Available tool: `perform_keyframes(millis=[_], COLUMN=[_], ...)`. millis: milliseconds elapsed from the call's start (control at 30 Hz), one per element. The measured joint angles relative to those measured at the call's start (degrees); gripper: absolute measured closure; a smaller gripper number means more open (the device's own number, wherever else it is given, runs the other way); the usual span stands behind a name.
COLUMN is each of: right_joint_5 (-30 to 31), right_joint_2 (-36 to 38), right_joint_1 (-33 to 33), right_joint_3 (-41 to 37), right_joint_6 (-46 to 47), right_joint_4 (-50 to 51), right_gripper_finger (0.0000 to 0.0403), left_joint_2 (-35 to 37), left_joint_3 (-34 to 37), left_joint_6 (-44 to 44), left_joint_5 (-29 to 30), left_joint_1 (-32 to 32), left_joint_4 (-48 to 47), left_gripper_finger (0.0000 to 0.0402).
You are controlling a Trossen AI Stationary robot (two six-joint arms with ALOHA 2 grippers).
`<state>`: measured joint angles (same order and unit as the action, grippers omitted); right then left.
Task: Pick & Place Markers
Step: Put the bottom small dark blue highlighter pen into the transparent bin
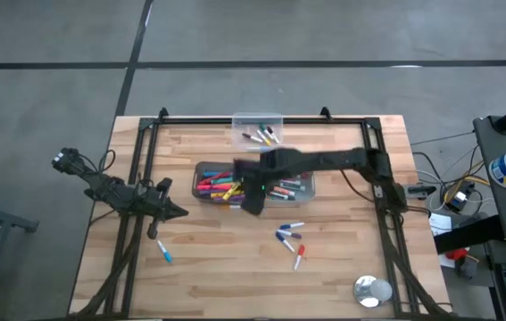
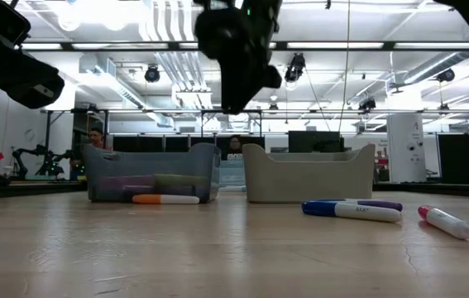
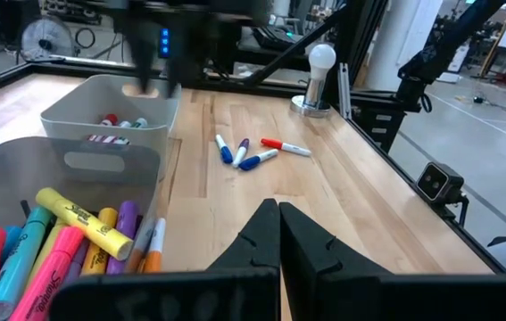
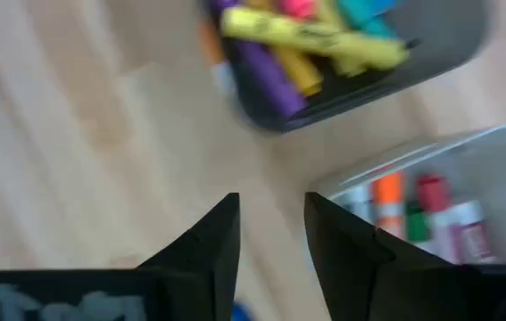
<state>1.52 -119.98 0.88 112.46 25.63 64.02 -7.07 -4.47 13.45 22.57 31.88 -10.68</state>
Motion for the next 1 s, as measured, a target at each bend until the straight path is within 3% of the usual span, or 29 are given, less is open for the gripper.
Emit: perform_keyframes(millis=[333,567,733,1000], right_joint_5=[5.16,6.13,3.14,-1.44], right_joint_2=[-0.02,-0.02,-0.07,-0.09], right_joint_1=[-12.66,-18.26,-20.08,-20.75], right_joint_3=[-1.72,-6.11,-11.24,-17.19], right_joint_6=[11.25,25.43,34.77,36.08], right_joint_4=[0.33,2.00,4.33,-0.94], right_gripper_finger=[0.0297,0.0305,0.0296,0.0287], left_joint_2=[0.02,0.01,0.02,0.00], left_joint_3=[0.00,0.00,0.00,0.00], left_joint_6=[0.05,0.07,0.07,0.05], left_joint_5=[0.00,0.00,0.00,0.02], left_joint_1=[0.01,0.01,0.02,0.02], left_joint_4=[0.00,0.00,0.00,0.02], left_gripper_finger=[0.0401,0.0401,0.0401,0.0401])
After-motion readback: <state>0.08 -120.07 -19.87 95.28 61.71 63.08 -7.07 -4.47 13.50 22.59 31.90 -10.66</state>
